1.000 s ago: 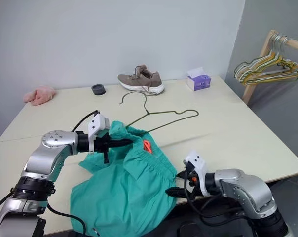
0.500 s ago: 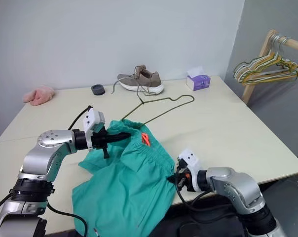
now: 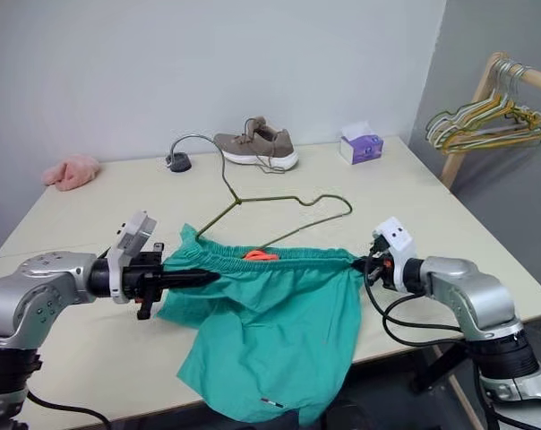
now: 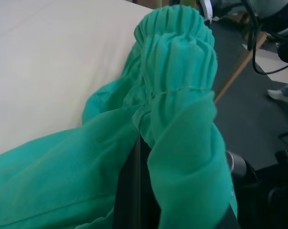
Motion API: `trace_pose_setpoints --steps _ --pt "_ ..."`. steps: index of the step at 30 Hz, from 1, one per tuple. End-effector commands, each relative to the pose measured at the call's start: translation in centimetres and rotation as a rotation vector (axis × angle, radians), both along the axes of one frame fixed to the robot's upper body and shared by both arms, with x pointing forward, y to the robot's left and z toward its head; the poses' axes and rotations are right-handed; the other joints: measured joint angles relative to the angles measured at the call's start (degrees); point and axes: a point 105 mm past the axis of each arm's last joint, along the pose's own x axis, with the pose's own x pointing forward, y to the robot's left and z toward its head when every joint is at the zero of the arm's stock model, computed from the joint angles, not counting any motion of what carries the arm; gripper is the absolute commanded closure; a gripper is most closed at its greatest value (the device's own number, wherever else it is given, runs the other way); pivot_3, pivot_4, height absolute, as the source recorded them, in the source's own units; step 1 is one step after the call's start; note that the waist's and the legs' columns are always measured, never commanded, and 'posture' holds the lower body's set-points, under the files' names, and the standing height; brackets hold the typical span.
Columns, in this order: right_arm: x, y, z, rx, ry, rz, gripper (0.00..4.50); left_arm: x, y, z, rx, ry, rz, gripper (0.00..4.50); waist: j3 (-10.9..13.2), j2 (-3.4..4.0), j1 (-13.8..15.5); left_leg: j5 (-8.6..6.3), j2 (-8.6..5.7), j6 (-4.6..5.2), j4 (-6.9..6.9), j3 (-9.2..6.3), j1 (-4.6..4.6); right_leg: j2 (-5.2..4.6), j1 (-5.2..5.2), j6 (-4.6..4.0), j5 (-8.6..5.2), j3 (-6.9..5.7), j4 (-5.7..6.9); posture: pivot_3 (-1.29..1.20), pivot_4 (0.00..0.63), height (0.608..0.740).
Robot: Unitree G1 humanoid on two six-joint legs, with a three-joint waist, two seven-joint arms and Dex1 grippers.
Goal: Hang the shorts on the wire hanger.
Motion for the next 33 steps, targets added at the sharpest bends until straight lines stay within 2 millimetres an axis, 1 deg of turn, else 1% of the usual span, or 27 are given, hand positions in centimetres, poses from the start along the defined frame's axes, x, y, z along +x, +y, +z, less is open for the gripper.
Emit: trace_pose_setpoints --steps 1,5,9,12,18,29,33 --pt "1.5 -3.4 1.3 -0.041 -0.045 -0.13 4.49 -0.3 1.0 1.6 0.032 -0.059 -0.01 4.5 0.0 0.01 0.0 0.0 0.0 0.0 0.0 0.01 0.0 0.0 0.0 0.0 0.0 0.01 0.0 -0.19 0.0 0.74" --pt "1.7 -3.5 1.5 -0.025 -0.04 -0.143 4.49 -0.8 1.6 0.3 0.139 -0.067 -0.047 4.5 0.0 0.03 0.0 0.0 0.0 0.0 -0.01 0.0 0.01 0.0 0.0 -0.01 0.0 0.01 0.0 -0.19 0.0 0.74" --pt "1.7 -3.8 1.9 -0.011 -0.04 -0.156 4.49 -0.7 2.6 -0.5 0.22 -0.086 -0.046 4.5 0.0 0.04 0.1 0.0 0.0 0.0 -0.02 0.01 -0.02 -0.01 -0.04 -0.03 -0.02 0.01 -0.01 -0.19 0.0 0.74" --pt "1.6 -4.1 2.3 -0.007 -0.042 -0.167 4.49 -0.1 3.3 -0.6 0.247 -0.112 -0.011 4.5 0.0 0.06 0.1 0.0 0.0 0.0 -0.02 0.01 -0.02 -0.01 -0.04 -0.03 -0.02 0.02 -0.01 -0.19 0.0 0.74" --pt "1.4 -4.2 2.6 0.001 -0.046 -0.174 4.49 0.2 4.2 -0.9 0.282 -0.127 0.01 4.5 0.0 0.07 0.0 0.0 0.0 0.0 -0.03 0.02 -0.02 -0.01 -0.05 -0.03 -0.02 0.02 -0.01 -0.2 0.0 0.74" --pt "1.5 -4.6 3.3 0.008 -0.057 -0.192 4.49 -0.1 5.3 -1.8 0.351 -0.111 -0.009 4.5 0.1 0.1 0.1 0.0 0.0 0.0 -0.03 0.02 -0.02 -0.02 -0.05 -0.03 -0.02 0.01 0.0 -0.2 0.0 0.74" --pt "1.4 -4.9 3.4 0.016 -0.056 -0.195 4.49 0.1 5.7 -2.2 0.379 -0.12 0.007 4.5 0.1 0.1 0.0 0.0 0.0 0.0 -0.03 0.02 -0.02 -0.02 -0.05 -0.03 -0.02 0.02 0.0 -0.2 0.0 0.74"
